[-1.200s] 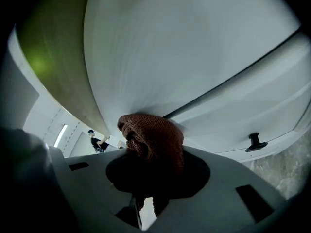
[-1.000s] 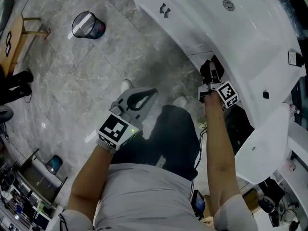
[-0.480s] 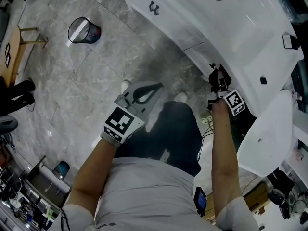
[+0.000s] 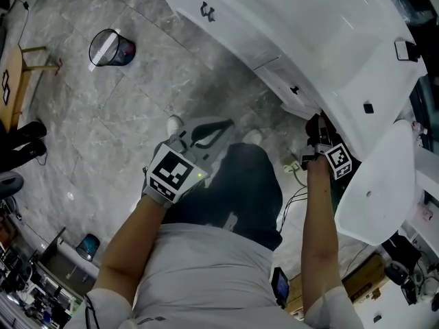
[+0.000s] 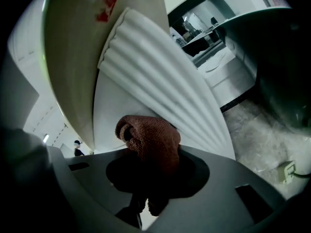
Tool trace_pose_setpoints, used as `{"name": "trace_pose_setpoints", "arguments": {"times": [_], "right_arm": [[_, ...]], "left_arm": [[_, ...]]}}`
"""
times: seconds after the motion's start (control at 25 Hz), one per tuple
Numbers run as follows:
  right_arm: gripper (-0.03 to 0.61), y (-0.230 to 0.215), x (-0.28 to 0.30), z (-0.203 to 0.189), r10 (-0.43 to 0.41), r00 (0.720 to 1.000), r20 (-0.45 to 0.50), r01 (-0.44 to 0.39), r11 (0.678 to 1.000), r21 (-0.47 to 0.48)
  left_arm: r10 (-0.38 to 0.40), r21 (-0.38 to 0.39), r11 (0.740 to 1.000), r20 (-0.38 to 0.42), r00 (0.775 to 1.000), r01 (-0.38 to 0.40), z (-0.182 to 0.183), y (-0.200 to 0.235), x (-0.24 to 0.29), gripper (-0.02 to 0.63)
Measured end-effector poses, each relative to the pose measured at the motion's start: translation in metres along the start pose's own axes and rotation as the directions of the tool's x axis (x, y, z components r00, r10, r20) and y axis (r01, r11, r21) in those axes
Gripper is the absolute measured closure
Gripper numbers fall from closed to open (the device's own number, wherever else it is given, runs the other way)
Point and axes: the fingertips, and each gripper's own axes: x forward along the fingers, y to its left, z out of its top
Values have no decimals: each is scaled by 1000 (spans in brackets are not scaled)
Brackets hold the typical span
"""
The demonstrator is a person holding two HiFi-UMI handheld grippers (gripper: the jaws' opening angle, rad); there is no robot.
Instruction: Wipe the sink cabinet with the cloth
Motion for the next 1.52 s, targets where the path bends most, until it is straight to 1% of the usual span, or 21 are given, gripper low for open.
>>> {"name": "trace_pose_setpoints", "arguments": {"times": [0.12,0.28,0.52,0.64,0.76,0.92,1.32,1.52], "right_arm": [[471,-7,-6,2,0,1000,12,0,1000,17],[471,-8,1,-1,-8,1000,-3,8,1000,17],[471,-19,16,-9,-2,999,-34,1,1000,-32],[472,-31,26,-17,-8,999,-47,6,999,-36],[474,-46,38,-28,-28,998,-58,27,1000,-15],[476,-69,54,-46,-64,994,-88,64,998,-10],[476,-122,87,-79,-139,981,-136,137,990,-23],[476,-141,95,-89,-177,973,-150,170,984,-55]], "left_arm": [[3,-6,1000,-9,1000,-3,-5,1,0,603],[8,-12,1000,-3,1000,-8,-10,6,1,603],[26,-24,999,17,1000,-25,-13,11,8,603],[35,-19,999,30,999,-34,-18,16,13,603],[49,-30,998,48,998,-48,-26,24,19,603],[59,-49,997,59,997,-56,-40,33,25,603],[67,-85,995,77,995,-60,-60,50,43,603],[75,-95,993,71,995,-68,-66,59,42,603]]}}
